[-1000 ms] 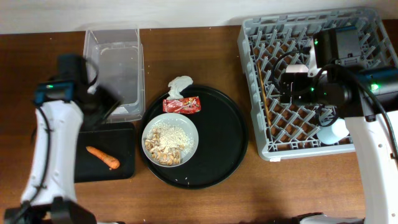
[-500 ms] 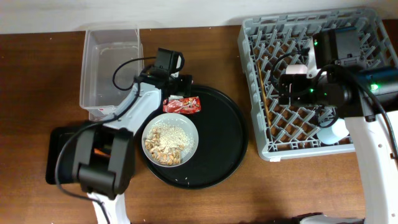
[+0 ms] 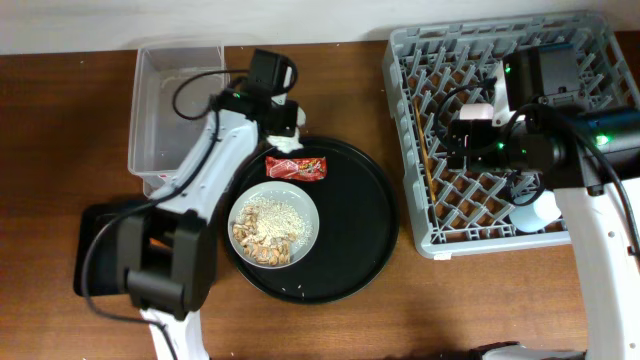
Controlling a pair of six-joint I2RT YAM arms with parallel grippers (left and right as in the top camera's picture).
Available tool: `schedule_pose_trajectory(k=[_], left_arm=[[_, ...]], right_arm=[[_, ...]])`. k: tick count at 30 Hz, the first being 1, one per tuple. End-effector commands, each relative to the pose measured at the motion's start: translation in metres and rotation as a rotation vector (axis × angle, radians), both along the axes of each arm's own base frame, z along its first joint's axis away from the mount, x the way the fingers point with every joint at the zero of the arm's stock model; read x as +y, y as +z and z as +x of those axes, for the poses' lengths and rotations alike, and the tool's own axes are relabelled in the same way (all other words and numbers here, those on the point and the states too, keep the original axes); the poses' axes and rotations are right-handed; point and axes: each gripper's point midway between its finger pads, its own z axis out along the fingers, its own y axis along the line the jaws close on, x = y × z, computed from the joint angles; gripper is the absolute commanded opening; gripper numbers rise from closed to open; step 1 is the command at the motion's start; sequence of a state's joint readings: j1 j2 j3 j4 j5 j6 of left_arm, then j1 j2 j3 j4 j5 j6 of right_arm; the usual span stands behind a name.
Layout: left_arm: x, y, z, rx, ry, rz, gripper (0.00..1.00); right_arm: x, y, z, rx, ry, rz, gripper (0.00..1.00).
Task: Sort waste into correct bins and load items into the dishwasher rack
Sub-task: 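Grasp the white tissue with the left gripper and drop it in the clear box, then pinch the red wrapper with the left gripper and drop it in the clear box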
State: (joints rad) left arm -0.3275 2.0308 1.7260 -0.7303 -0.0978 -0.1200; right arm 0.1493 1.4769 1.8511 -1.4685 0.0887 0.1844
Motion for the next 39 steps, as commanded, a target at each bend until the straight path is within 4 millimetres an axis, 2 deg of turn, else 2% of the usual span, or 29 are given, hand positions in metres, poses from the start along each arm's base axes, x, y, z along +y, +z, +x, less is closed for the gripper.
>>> schedule_pose_trajectory(k=[1, 3, 5, 6, 7, 8, 9, 10, 11, 12, 14, 16, 19, 21, 22, 24, 27, 30, 32, 33, 35, 38, 39], left_arm=[[0.047, 0.058, -0.006, -0.062, 0.095, 0.033, 0.0], [0.079, 0.071, -0.01, -0.066, 0.177, 0.037, 0.01], [0.135, 0.088, -0.009, -0.103, 0.323, 0.031, 0.0], [0.161, 0.089, -0.008, -0.106, 0.376, 0.032, 0.01], [0.176, 0.084, -0.008, -0.093, 0.409, 0.036, 0.0], [0.187, 0.073, -0.008, -0.066, 0.426, 0.025, 0.05], [0.192, 0.059, -0.009, -0.025, 0.432, 0.023, 0.43], [0.192, 0.049, -0.01, 0.007, 0.432, 0.029, 0.57], [0.189, 0.041, -0.011, 0.03, 0.418, 0.033, 0.59], [0.179, 0.039, -0.011, 0.038, 0.397, 0.033, 0.6], [0.138, 0.038, -0.01, 0.048, 0.254, 0.0, 0.61], [0.091, 0.025, -0.021, 0.109, 0.138, -0.008, 0.62], [0.035, -0.025, -0.035, 0.22, 0.011, 0.035, 0.59], [-0.005, -0.075, -0.045, 0.303, -0.109, 0.086, 0.56], [-0.021, -0.092, -0.051, 0.326, -0.148, 0.102, 0.53], [-0.043, -0.101, -0.056, 0.312, -0.231, 0.15, 0.49], [-0.07, -0.095, -0.058, 0.218, -0.331, 0.296, 0.49], [-0.105, -0.113, -0.078, 0.197, -0.433, 0.408, 0.5], [-0.109, -0.123, -0.082, 0.19, -0.443, 0.467, 0.5], [-0.105, -0.125, -0.08, 0.175, -0.426, 0.525, 0.5], [-0.094, -0.118, -0.073, 0.129, -0.374, 0.612, 0.5], [-0.091, -0.118, -0.077, 0.146, -0.363, 0.617, 0.5], [-0.089, -0.112, -0.079, 0.151, -0.346, 0.612, 0.5]], right_arm=[[0.0, -0.001, 0.0, 0.003, -0.006, 0.005, 0.98], [0.0, -0.001, 0.0, 0.003, -0.006, 0.005, 0.98], [0.0, -0.001, 0.0, 0.003, -0.006, 0.005, 0.98], [0.0, -0.001, 0.0, 0.003, -0.006, 0.005, 0.98], [0.0, -0.001, 0.0, 0.003, -0.006, 0.005, 0.98], [0.0, -0.001, 0.0, 0.003, -0.006, 0.005, 0.98], [0.0, -0.001, 0.0, 0.003, -0.006, 0.005, 0.98], [0.0, -0.001, 0.0, 0.003, -0.006, 0.005, 0.98], [0.0, -0.001, 0.0, 0.004, -0.006, 0.005, 0.98], [0.0, -0.001, -0.001, 0.008, -0.006, 0.004, 0.99], [0.0, -0.002, -0.002, 0.013, -0.006, 0.004, 0.98], [0.0, -0.002, -0.002, 0.013, -0.006, 0.004, 0.98], [0.0, -0.002, -0.002, 0.014, -0.006, 0.003, 0.98], [0.0, -0.002, -0.003, 0.018, -0.006, 0.003, 0.98], [0.0, -0.002, -0.004, 0.019, -0.006, 0.003, 0.98], [0.0, -0.002, -0.004, 0.019, -0.006, 0.003, 0.98], [0.0, -0.002, -0.004, 0.019, -0.006, 0.003, 0.98], [0.0, -0.002, -0.004, 0.019, -0.006, 0.003, 0.98], [0.0, -0.002, -0.004, 0.019, -0.006, 0.003, 0.98], [0.0, -0.002, -0.004, 0.019, -0.006, 0.003, 0.98], [0.0, -0.002, -0.003, 0.018, -0.006, 0.003, 0.98], [0.0, -0.002, -0.003, 0.018, -0.006, 0.003, 0.98], [0.0, -0.002, -0.003, 0.018, -0.006, 0.002, 0.98]])
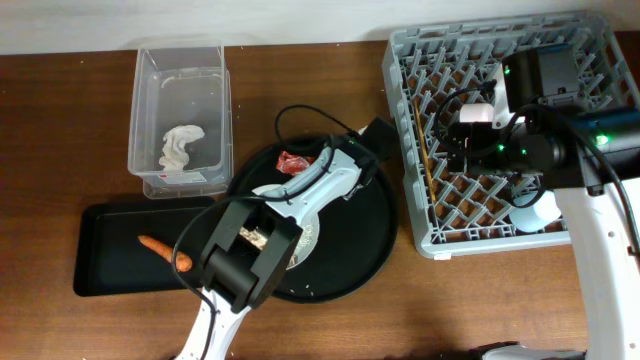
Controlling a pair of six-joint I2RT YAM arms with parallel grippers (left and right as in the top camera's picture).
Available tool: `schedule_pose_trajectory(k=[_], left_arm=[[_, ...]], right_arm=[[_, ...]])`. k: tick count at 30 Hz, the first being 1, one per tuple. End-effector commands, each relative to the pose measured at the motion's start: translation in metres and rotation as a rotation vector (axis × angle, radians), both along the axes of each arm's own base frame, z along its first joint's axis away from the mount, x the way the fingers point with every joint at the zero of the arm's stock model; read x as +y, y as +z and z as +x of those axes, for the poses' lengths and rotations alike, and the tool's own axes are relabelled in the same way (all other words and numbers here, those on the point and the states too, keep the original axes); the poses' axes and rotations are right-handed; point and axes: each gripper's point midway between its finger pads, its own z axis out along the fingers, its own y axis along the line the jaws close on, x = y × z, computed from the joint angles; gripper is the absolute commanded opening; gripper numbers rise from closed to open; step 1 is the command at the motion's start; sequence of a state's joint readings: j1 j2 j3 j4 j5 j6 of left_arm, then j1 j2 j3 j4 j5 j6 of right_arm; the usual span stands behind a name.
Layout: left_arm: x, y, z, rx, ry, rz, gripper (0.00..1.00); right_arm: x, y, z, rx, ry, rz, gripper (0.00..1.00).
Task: Sort waste into correct bins and load items into the dishwasher rack
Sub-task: 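Pinch the red wrapper with the left gripper and drop it in the clear box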
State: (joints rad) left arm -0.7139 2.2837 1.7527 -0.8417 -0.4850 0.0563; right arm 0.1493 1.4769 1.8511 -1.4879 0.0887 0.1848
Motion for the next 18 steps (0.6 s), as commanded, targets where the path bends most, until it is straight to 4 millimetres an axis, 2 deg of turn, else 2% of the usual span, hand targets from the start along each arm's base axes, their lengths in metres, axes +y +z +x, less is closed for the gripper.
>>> schedule_pose_trajectory(k=[1, 4, 6, 9, 12, 14, 17, 18], left_arm=[[0.016, 0.0, -0.004, 0.007, 0.05, 0.054, 0.5], [0.006, 0.037, -0.006, -0.04, 0.032, 0.006, 0.5], [-0.007, 0.047, -0.015, -0.018, 0.005, -0.055, 0.5], [-0.015, 0.033, -0.023, 0.043, -0.009, -0.092, 0.5], [-0.02, 0.028, -0.02, 0.027, -0.012, -0.113, 0.5], [-0.02, 0.017, -0.02, 0.018, -0.012, -0.12, 0.5], [-0.01, -0.004, -0.02, 0.012, -0.019, -0.106, 0.5], [0.002, -0.009, -0.016, -0.012, -0.001, -0.077, 0.49]], right_arm=[[0.001, 0.0, 0.001, -0.001, -0.006, 0.005, 0.98], [0.001, 0.0, 0.001, -0.003, -0.006, 0.005, 0.98], [0.001, 0.0, 0.002, -0.005, -0.006, 0.006, 0.98], [0.001, 0.0, 0.002, -0.005, -0.006, 0.006, 0.98], [0.001, 0.0, 0.002, -0.004, -0.006, 0.006, 0.98], [0.001, 0.0, 0.001, 0.0, -0.006, 0.006, 0.98], [0.0, -0.001, -0.001, 0.006, -0.006, 0.005, 0.98], [0.0, -0.001, -0.001, 0.007, -0.006, 0.005, 0.98]])
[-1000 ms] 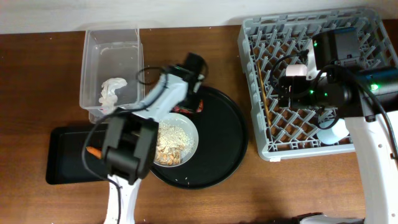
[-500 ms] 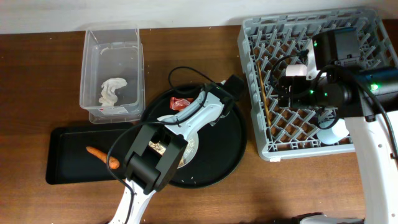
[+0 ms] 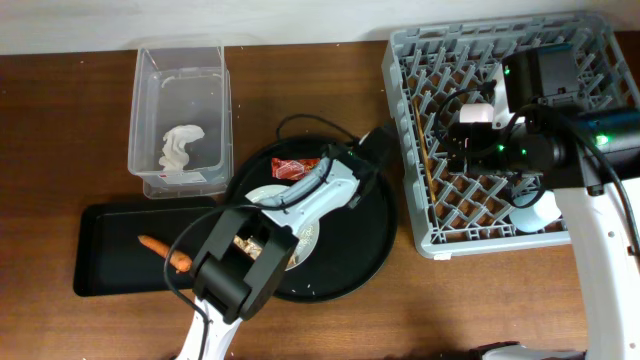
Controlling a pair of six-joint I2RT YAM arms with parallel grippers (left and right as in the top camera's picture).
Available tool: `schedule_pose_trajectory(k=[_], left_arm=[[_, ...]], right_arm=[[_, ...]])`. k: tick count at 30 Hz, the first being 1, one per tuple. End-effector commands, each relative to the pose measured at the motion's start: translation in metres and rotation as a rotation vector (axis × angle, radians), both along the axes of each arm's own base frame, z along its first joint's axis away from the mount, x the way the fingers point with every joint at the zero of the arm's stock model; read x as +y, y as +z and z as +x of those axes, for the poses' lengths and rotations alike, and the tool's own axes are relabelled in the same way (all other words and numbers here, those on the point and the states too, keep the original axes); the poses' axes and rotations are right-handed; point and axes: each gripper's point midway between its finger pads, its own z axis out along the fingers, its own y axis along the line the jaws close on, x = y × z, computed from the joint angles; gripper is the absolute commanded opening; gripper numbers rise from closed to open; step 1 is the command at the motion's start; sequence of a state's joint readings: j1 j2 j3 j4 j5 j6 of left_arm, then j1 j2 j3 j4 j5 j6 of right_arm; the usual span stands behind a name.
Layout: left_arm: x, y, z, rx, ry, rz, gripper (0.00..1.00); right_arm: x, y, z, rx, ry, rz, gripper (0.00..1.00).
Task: Sort waste into correct bins and load items into the dishwasher rack
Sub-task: 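Pinch the red wrapper with the left gripper and drop it in the clear box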
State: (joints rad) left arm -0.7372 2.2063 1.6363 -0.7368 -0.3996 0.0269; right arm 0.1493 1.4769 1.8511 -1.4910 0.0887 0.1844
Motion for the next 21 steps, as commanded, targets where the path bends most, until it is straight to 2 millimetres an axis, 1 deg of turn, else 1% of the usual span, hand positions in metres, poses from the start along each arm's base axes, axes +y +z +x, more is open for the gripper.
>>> schedule_pose_trajectory(k=[1, 2, 3, 5, 8, 10, 12, 13, 14, 15, 18, 21], left_arm=[[0.027, -0.012, 0.003, -0.026, 0.033, 0.06, 0.45], [0.029, -0.012, 0.006, -0.031, 0.041, 0.056, 0.41], [0.03, -0.011, 0.01, -0.04, 0.048, 0.049, 0.39], [0.034, -0.008, 0.019, -0.068, 0.066, 0.044, 0.37], [0.043, -0.004, 0.024, -0.101, 0.084, 0.08, 0.34], [0.043, 0.003, 0.025, -0.116, 0.087, 0.101, 0.34], [0.046, 0.018, 0.029, -0.148, 0.129, 0.105, 0.34], [0.047, 0.027, 0.032, -0.176, 0.145, 0.102, 0.36], [0.047, 0.029, 0.035, -0.188, 0.149, 0.091, 0.38], [0.049, 0.029, 0.037, -0.188, 0.156, 0.088, 0.39], [0.057, 0.011, 0.04, -0.13, 0.171, 0.062, 0.39], [0.069, 0.01, 0.05, -0.143, 0.205, 0.053, 0.39]], right_arm=[[0.001, -0.001, -0.001, 0.005, -0.006, 0.006, 0.98], [0.0, -0.001, -0.001, 0.008, -0.006, 0.005, 0.98], [0.0, -0.001, -0.002, 0.011, -0.006, 0.005, 0.98], [0.0, -0.002, -0.004, 0.019, -0.006, 0.003, 0.98], [0.0, -0.003, -0.005, 0.024, -0.006, 0.003, 0.98], [0.0, -0.003, -0.005, 0.024, -0.007, 0.002, 0.98], [0.0, -0.003, -0.005, 0.024, -0.006, 0.002, 0.98], [0.0, -0.003, -0.005, 0.025, -0.006, 0.002, 0.98], [0.0, -0.003, -0.005, 0.025, -0.006, 0.002, 0.98], [0.0, -0.003, -0.005, 0.024, -0.006, 0.002, 0.98], [0.0, -0.003, -0.005, 0.025, -0.006, 0.002, 0.98], [0.0, -0.003, -0.005, 0.025, -0.006, 0.002, 0.98]])
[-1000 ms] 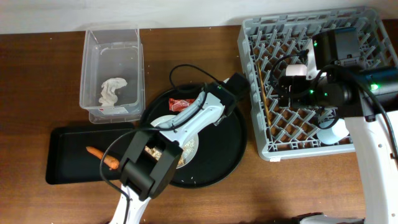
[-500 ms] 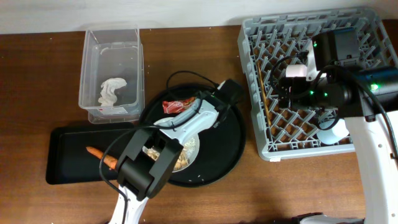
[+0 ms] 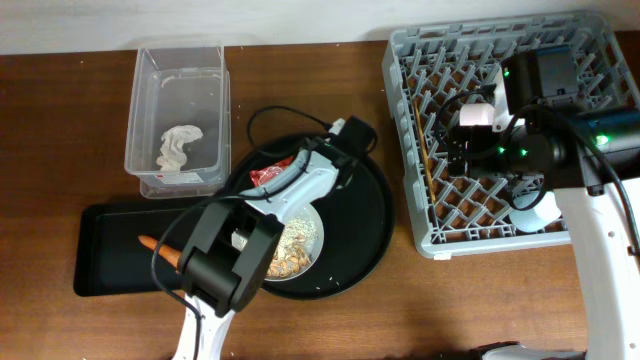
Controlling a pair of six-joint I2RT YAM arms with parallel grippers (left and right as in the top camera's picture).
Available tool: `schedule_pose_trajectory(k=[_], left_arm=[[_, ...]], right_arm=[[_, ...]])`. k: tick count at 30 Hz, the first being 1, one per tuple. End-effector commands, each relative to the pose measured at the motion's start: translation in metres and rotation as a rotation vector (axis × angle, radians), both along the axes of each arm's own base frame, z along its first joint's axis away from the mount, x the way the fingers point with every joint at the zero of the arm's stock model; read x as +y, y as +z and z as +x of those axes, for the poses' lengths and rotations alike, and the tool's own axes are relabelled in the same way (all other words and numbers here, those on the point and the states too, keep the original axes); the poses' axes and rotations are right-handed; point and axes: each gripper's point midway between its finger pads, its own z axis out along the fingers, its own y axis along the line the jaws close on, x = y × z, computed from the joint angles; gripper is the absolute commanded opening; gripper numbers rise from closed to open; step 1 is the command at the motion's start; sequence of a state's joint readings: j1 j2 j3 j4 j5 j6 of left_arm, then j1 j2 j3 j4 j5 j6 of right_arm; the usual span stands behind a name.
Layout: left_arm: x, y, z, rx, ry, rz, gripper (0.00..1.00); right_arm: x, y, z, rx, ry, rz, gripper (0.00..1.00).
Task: Sort waste into correct bins and load items into the dishwasher rack
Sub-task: 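Pinch the red wrapper with the left gripper and drop it in the clear box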
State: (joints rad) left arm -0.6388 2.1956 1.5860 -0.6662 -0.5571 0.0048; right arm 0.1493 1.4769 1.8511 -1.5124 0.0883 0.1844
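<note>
A red snack wrapper (image 3: pixel 263 177) lies at the left rim of the round black tray (image 3: pixel 365 235), partly under my left arm. Beside it a white plate (image 3: pixel 308 232) holds rice and shell scraps. My left gripper (image 3: pixel 300 172) reaches over the tray from the front; its fingers are hidden under the wrist, so its state and any hold on the wrapper do not show. My right gripper (image 3: pixel 468 135) hovers over the grey dishwasher rack (image 3: pixel 415 215); its fingers cannot be made out.
A clear bin (image 3: pixel 215 110) at the back left holds a crumpled white tissue (image 3: pixel 180 145). A flat black tray (image 3: pixel 105 265) at the front left holds a carrot (image 3: pixel 155 245). In the rack lie a wooden stick (image 3: pixel 428 150) and a white cup (image 3: pixel 535 212).
The left wrist has swung a little left and toward the back over the round tray. The red wrapper now sits further left, near the tray's rim. The right arm has not moved.
First my left arm stood by the clear bin, with the wrapper flat behind the plate. Then the tissue showed in the bin and the arm lay across the round tray, covering most of the plate. It stayed there, and now the wrapper has shifted left.
</note>
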Motion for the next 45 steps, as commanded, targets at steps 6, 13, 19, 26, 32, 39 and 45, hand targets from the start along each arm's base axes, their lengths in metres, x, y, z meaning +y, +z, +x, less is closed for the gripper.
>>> schedule_pose_trajectory(k=[6, 13, 19, 26, 32, 39, 45], left_arm=[[0.0, -0.003, 0.017, 0.03, -0.02, -0.11, 0.28], [0.013, -0.015, 0.017, 0.03, 0.006, -0.03, 0.29], [0.027, -0.033, 0.015, 0.065, 0.026, 0.013, 0.21], [0.04, -0.022, 0.021, 0.013, 0.053, 0.094, 0.14], [0.049, -0.015, 0.018, 0.012, 0.065, 0.138, 0.24], [0.072, -0.007, 0.016, -0.039, 0.193, 0.177, 0.23], [0.076, -0.015, 0.015, 0.005, 0.214, 0.113, 0.1]], right_arm=[[0.0, -0.001, -0.001, 0.005, -0.006, 0.005, 0.98], [0.0, -0.002, -0.003, 0.015, -0.006, 0.003, 0.98], [0.0, -0.002, -0.004, 0.02, -0.006, 0.002, 0.98], [0.0, -0.002, -0.004, 0.019, -0.006, 0.002, 0.98], [0.0, -0.002, -0.004, 0.018, -0.006, 0.002, 0.98], [0.0, -0.002, -0.003, 0.018, -0.006, 0.002, 0.98], [0.0, -0.002, -0.004, 0.018, -0.006, 0.002, 0.98]])
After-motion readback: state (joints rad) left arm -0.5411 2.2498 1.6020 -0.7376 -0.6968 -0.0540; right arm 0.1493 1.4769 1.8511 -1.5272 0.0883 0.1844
